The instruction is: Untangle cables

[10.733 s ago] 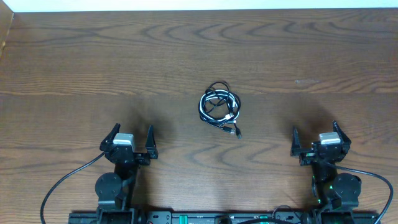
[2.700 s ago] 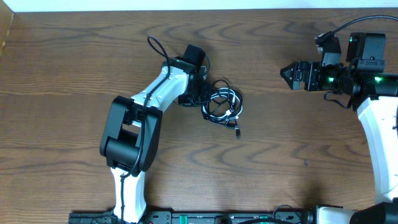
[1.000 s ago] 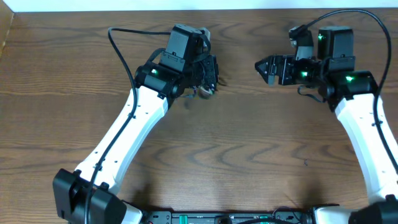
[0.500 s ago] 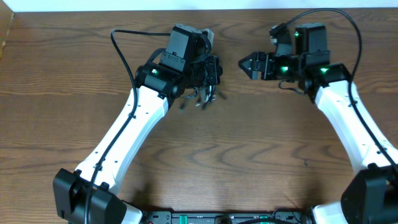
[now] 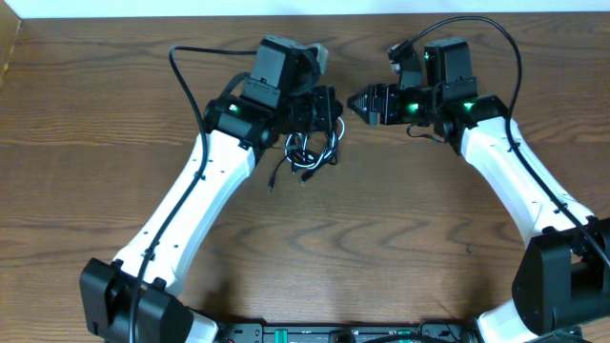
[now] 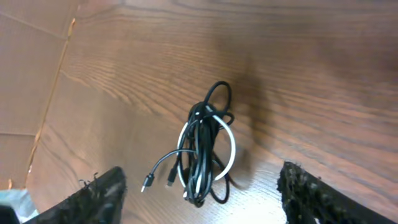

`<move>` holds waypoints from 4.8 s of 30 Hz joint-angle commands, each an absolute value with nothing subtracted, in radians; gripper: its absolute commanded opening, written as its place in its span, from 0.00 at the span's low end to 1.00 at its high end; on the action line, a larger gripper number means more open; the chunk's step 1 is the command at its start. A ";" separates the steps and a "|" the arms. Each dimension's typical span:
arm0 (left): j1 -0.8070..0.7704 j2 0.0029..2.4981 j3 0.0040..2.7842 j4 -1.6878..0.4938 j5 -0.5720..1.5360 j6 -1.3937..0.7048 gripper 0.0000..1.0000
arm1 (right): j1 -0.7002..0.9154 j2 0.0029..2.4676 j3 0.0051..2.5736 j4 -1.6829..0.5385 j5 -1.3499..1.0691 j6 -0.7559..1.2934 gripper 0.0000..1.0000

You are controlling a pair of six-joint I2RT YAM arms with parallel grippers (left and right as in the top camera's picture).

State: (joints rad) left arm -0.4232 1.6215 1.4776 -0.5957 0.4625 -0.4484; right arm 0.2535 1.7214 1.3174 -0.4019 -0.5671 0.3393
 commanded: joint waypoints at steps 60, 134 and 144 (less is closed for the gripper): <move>-0.344 1.795 1.475 -0.540 0.505 -0.424 0.50 | 0.252 1.925 1.329 -0.496 -0.936 0.039 0.01; -0.382 1.736 1.475 -0.534 0.539 -0.369 0.07 | 0.280 1.925 1.329 -0.599 -0.377 0.483 0.01; -0.260 1.514 1.476 -0.537 0.539 -0.389 0.07 | 0.213 1.927 1.327 -0.617 -0.366 0.417 0.01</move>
State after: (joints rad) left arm -0.3233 1.6226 1.4738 -0.5430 0.5251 -0.3882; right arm 0.2543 1.9457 1.3190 -0.6098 -0.4118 0.4538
